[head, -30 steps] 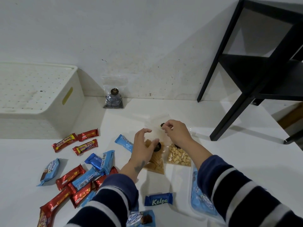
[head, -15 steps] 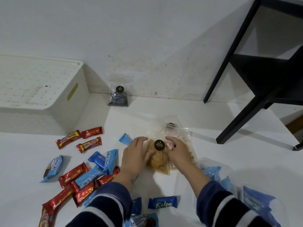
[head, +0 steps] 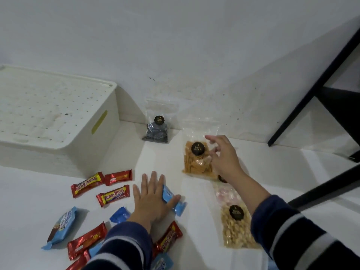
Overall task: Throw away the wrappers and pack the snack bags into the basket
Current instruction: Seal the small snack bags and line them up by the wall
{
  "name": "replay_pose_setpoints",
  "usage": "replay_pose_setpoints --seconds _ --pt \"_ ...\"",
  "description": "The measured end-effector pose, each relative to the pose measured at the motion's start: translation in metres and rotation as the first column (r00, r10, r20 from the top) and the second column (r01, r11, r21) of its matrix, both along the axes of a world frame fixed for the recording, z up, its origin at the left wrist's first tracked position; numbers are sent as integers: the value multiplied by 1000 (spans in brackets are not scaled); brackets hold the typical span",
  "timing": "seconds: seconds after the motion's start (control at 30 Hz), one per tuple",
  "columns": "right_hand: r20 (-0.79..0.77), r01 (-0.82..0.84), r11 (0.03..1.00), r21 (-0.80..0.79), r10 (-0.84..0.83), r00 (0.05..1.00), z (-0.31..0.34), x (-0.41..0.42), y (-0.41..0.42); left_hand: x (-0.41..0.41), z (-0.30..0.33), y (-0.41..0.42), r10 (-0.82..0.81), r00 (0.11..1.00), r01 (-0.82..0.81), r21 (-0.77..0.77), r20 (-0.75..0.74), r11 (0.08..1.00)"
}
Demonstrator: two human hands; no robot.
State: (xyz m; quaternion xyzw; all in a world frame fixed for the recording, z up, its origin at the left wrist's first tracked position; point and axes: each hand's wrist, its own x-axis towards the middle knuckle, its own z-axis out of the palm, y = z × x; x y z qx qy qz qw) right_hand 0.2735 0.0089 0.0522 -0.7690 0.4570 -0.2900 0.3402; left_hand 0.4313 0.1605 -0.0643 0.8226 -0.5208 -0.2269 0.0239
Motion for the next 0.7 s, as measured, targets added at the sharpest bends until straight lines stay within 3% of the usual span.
replay_pose_setpoints --seconds 0.3,0.47,0.7 --pt "160 51 992 114 -69 985 -28 87 -79 4 -4 -8 -15 1000 14 91 6 996" --pt "102 108 985 136 -122 987 -44 101 -102 5 -5 -9 -26 1000 26 95 -2 995" --pt "-2 52 980 193 -53 999 -40 79 -90 7 -4 -12 -16 1000 17 98 -6 995"
